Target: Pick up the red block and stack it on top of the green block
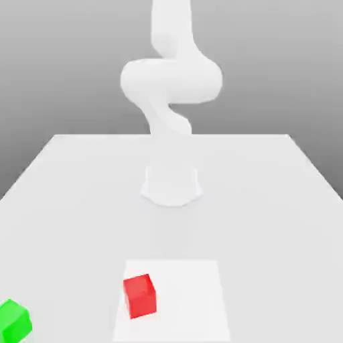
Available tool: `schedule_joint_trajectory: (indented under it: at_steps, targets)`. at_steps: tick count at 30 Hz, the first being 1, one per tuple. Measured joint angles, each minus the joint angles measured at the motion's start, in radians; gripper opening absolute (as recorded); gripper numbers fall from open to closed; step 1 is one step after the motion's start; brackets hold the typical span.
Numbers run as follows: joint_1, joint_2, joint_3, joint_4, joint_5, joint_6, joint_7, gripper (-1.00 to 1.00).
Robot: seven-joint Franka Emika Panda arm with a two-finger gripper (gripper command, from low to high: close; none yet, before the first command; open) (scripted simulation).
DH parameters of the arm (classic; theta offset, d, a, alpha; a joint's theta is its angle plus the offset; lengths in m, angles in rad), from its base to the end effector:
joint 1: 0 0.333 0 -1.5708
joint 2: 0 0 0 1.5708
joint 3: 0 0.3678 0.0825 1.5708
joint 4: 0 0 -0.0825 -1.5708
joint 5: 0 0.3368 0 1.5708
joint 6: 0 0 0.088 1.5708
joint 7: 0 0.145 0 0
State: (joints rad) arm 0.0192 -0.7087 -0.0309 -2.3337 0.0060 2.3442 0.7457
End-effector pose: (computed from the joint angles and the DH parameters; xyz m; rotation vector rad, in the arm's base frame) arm 0.3258 -0.0081 0.6788 -2.5130 1.0039 -0.9352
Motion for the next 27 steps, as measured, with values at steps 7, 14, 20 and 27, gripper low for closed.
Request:
schedule_joint_trajectory:
  at_steps: [7, 14, 20, 27]
  targets:
    - [0.046, 0.26, -0.082, -0.096, 0.025, 0.126, -0.16, 0.0]
    - [0.07, 0.515, -0.139, -0.189, 0.055, 0.248, -0.321, 0.0]
    - [0.055, 0.731, -0.159, -0.269, 0.061, 0.354, -0.444, 0.0]
    - [0.003, 0.982, -0.101, -0.275, 0.128, 0.535, -0.542, 0.0]
